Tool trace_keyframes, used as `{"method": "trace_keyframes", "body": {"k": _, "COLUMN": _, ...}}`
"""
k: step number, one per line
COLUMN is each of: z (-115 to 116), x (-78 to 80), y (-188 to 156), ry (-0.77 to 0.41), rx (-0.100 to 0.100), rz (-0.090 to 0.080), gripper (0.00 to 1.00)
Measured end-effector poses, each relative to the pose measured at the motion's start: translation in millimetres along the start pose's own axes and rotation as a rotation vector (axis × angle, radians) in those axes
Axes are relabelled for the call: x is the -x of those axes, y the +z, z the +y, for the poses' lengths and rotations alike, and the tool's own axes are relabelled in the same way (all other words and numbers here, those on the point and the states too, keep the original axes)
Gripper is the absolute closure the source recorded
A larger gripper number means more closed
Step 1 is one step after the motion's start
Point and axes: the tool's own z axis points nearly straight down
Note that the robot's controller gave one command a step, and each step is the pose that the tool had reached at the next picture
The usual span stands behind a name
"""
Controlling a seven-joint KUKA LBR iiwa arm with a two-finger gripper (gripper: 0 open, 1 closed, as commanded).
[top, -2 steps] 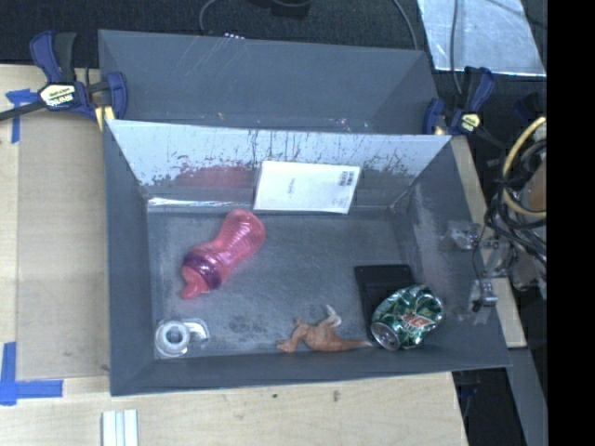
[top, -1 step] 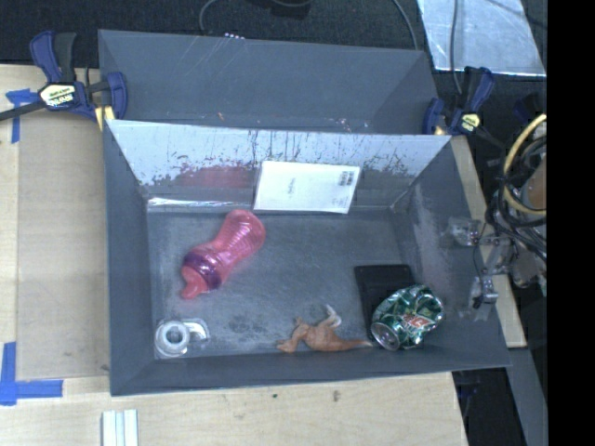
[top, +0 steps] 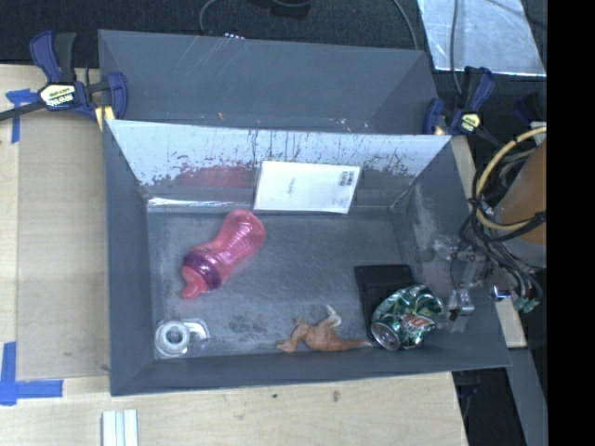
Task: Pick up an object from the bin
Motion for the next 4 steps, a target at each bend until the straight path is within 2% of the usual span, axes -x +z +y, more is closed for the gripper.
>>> {"method": "trace_keyframes", "body": {"k": 1, "z": 20, "x": 4.5, "y": 52, "ry": 0.025, "rx": 0.001, "rz": 0.002, "gripper": 0.00}}
{"method": "trace_keyframes", "body": {"k": 2, "z": 28, "x": 9.6, "y": 83, "ry": -0.100, "rx": -0.008, "rz": -0.025, "gripper": 1.00}}
{"method": "trace_keyframes", "body": {"k": 4, "z": 28, "x": 9.7, "y": 83, "ry": -0.101, "rx": -0.008, "rz": -0.025, "gripper": 1.00}}
